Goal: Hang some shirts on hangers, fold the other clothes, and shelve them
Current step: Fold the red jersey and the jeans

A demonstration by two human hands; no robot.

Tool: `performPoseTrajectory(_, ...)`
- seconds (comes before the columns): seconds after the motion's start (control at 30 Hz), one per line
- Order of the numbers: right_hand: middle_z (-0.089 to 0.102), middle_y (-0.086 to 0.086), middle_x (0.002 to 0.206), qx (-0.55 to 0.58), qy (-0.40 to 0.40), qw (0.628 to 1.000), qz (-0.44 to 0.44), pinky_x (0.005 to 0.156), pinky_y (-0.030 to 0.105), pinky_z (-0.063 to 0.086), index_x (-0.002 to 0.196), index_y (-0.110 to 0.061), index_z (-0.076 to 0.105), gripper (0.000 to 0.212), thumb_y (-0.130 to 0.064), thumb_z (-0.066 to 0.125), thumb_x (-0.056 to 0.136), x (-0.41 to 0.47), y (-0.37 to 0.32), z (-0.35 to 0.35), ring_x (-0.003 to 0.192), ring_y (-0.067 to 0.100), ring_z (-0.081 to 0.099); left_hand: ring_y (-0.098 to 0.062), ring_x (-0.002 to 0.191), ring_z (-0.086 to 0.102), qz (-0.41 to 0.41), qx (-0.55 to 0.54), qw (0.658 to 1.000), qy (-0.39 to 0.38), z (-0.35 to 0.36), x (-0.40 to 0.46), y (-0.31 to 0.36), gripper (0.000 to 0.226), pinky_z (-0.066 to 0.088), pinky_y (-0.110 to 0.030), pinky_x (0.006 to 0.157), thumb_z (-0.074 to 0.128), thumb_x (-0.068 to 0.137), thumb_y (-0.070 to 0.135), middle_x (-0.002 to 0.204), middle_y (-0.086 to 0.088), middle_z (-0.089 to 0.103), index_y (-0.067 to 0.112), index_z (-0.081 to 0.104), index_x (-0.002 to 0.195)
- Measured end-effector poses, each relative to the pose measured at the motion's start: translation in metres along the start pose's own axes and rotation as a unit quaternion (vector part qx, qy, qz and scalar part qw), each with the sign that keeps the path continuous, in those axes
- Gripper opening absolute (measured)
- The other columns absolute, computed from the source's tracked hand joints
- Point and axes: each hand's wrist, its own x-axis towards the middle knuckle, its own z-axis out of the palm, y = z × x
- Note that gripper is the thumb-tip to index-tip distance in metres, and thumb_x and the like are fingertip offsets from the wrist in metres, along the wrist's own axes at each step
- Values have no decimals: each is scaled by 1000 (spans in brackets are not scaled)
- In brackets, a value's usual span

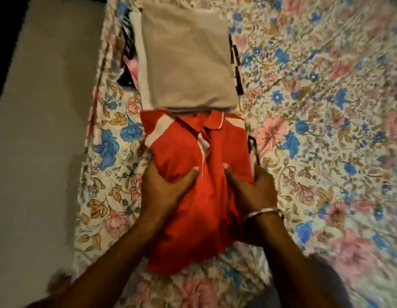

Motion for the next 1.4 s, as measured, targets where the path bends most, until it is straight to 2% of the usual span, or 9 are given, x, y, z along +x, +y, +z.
performPoseTrajectory(0.17,76,-2,85,116,31,987,109,72,30,61,99,-13,75,60,-62,85,65,-2,-19,55,74,6,73,-13,113,64,-37,51,995,-74,-54,67,7,106,49,-39,105,82,46,82,126,7,66,22,61,131)
performPoseTrajectory(0.27,75,7,88,154,36,974,164,63,24,56,109,-4,74,46,-35,85,77,8,-10,74,67,6,69,-15,117,65,-64,51,989,-121,-64,96,-17,98,51,-42,105,88,56,68,129,1,69,20,60,136)
performPoseTrajectory(0.47,76,6,102,54,40,973,219,92,50,57,109,-18,74,95,-80,84,37,62,48,91,95,26,71,-24,129,56,-123,35,977,-171,-46,117,-20,107,44,-37,107,90,59,61,143,-6,58,20,46,147)
performPoseTrajectory(0.63,75,-2,87,64,34,972,222,83,38,56,98,-23,74,39,-44,89,68,58,17,88,91,26,71,-25,135,50,-166,61,966,-187,-37,122,-20,110,41,-39,109,88,63,62,150,-3,51,25,36,153)
performPoseTrajectory(0.73,77,-6,86,76,27,970,228,87,42,58,97,-25,76,49,-56,90,61,55,18,83,89,21,73,-25,135,50,-169,88,963,-192,-40,123,-16,120,41,-49,113,83,53,79,150,-1,50,32,35,152)
performPoseTrajectory(0.83,78,-10,92,93,12,972,214,93,48,56,101,-33,76,66,-75,86,50,49,20,76,93,19,73,-24,134,51,-176,98,960,-194,-44,118,-5,123,40,-44,112,79,49,83,150,0,51,31,36,152)
performPoseTrajectory(1.07,77,-6,98,92,-47,980,169,93,47,56,106,-29,74,59,-66,86,61,5,-21,54,96,17,72,-15,123,60,-175,74,966,-174,-70,85,39,105,46,-44,110,93,55,56,139,2,61,25,49,146)
performPoseTrajectory(1.2,73,-12,108,84,-49,990,102,91,39,56,119,-34,65,59,-56,87,69,-40,-78,47,100,11,69,-8,116,54,-147,99,979,-103,-115,53,98,88,41,-24,98,95,67,29,131,1,59,14,51,142)
performPoseTrajectory(1.4,73,-12,113,124,-61,990,-5,93,44,56,122,-34,65,55,-48,87,73,-79,-205,85,104,11,70,-19,116,65,-73,103,991,-45,-228,77,166,113,53,-44,101,86,41,78,130,-2,67,20,60,135)
